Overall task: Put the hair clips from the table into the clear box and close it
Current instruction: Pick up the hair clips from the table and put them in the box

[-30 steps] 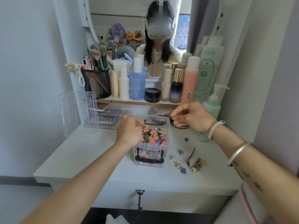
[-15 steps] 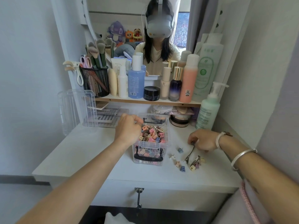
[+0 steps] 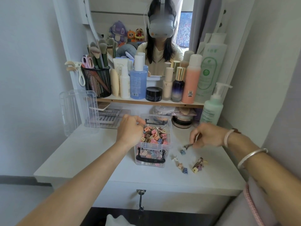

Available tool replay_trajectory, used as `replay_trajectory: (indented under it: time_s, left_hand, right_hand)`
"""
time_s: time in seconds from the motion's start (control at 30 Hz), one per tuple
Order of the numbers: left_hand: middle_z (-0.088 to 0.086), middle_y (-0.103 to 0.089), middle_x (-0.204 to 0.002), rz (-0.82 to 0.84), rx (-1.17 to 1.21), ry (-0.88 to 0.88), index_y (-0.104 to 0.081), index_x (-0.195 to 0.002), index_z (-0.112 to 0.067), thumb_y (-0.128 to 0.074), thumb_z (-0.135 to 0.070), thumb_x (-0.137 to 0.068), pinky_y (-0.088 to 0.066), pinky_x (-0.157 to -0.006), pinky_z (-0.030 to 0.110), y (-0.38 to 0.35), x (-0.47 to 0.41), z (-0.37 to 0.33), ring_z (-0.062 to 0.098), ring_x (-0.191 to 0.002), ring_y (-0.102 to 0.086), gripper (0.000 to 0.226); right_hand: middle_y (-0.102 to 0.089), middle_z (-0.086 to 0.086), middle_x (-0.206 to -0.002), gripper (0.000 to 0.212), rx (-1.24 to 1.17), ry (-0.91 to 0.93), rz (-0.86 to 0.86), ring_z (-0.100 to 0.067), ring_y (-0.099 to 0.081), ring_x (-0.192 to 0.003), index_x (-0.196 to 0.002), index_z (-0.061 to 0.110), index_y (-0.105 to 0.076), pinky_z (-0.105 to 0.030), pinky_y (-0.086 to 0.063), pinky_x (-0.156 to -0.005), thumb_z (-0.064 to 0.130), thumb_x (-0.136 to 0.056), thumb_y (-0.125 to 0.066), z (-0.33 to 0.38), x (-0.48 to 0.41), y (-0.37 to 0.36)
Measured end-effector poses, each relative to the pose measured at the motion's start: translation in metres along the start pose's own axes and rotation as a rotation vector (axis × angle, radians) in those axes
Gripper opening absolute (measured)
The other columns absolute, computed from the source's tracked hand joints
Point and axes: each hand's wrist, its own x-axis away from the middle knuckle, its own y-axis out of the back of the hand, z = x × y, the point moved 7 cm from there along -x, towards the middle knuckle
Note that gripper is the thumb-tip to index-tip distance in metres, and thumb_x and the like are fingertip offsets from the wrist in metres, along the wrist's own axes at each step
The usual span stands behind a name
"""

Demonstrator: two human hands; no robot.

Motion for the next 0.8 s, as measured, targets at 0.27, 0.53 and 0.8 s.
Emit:
replay_trajectory:
  time_s: [0.27,0.53,0.8]
  left_hand:
    - [0.012,-0.052,-0.13,0.0,0.031,0.008,-0.069,-0.096,-0.011,-0.045,-0.005,-0.089,-0.042,-0.092,0.033,-0.002,-0.003,0.004,0.029,-0.111,-0.055,0.026]
    - [0.017,-0.058,-0.119,0.006,0.031,-0.016,-0.068,-0.089,-0.016,-0.045,-0.006,-0.089,-0.049,-0.086,0.042,-0.003,-0.003,0.004,0.042,-0.097,-0.06,0.025]
    - [0.018,-0.059,-0.117,0.011,0.04,-0.009,-0.067,-0.089,-0.016,-0.045,-0.006,-0.089,-0.049,-0.084,0.041,-0.003,-0.003,0.004,0.044,-0.097,-0.06,0.024]
  right_hand:
    - [-0.067,-0.006,-0.113,0.023,-0.035,0.248,-0.357,-0.014,-0.063,-0.095,-0.102,0.008,-0.07,-0.016,-0.045,-0.091,0.01,-0.079,-0.069,0.085,-0.007,0.033]
    - [-0.062,-0.006,-0.098,0.027,-0.046,-0.142,0.092,-0.016,-0.059,-0.076,-0.11,0.011,-0.058,-0.024,-0.053,-0.068,0.028,-0.09,-0.054,0.022,0.001,-0.009]
    - [-0.064,-0.004,-0.103,0.034,0.136,-0.035,0.145,-0.019,-0.059,-0.085,-0.104,0.013,-0.063,-0.024,-0.047,-0.074,0.033,-0.077,-0.069,0.041,-0.003,-0.048]
